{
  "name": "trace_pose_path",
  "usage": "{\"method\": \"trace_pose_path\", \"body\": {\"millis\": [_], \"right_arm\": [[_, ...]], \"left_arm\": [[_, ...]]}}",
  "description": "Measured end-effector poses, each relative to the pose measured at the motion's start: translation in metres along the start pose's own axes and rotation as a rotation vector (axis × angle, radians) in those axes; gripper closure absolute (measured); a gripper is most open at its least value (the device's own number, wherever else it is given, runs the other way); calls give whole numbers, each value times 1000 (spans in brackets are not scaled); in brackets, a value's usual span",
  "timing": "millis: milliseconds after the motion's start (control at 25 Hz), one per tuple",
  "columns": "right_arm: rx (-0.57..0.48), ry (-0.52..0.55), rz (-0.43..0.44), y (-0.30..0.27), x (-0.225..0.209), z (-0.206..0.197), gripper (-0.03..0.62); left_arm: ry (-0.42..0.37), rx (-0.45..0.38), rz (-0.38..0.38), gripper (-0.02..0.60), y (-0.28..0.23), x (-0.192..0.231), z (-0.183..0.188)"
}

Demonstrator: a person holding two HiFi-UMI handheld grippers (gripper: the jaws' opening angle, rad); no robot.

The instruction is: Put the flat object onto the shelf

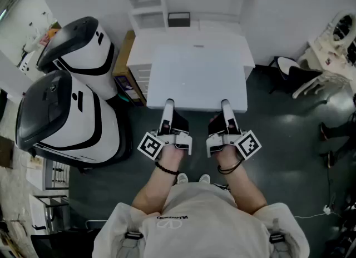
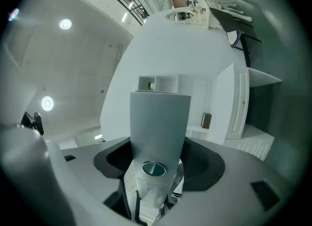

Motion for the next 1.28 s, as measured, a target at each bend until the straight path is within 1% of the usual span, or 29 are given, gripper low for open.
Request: {"method": "trace_pose_path", "body": {"millis": [480, 920, 1120, 1280], "right_arm": [[-5, 21, -18, 2, 2, -6, 289], [-10, 52, -18, -12, 1, -34, 290], [-19, 34, -34, -16, -6, -48, 290], [-16, 34, -42, -21, -13, -48, 292]], "left_arm": [[19, 13, 14, 299, 4, 4, 4], [41, 31, 12, 299, 5, 14, 36], [54, 39, 25, 299, 5, 22, 48], [49, 35, 32, 299, 0, 27, 51]]}}
Point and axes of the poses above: the fingertips, and each gripper's own axes: y backward along the fingers, x to its left, z out of its top, the point moved 5 cm from there along y, backward along the fingers, and after that the axes turned 8 degrees about z, right-handed, at the moved point
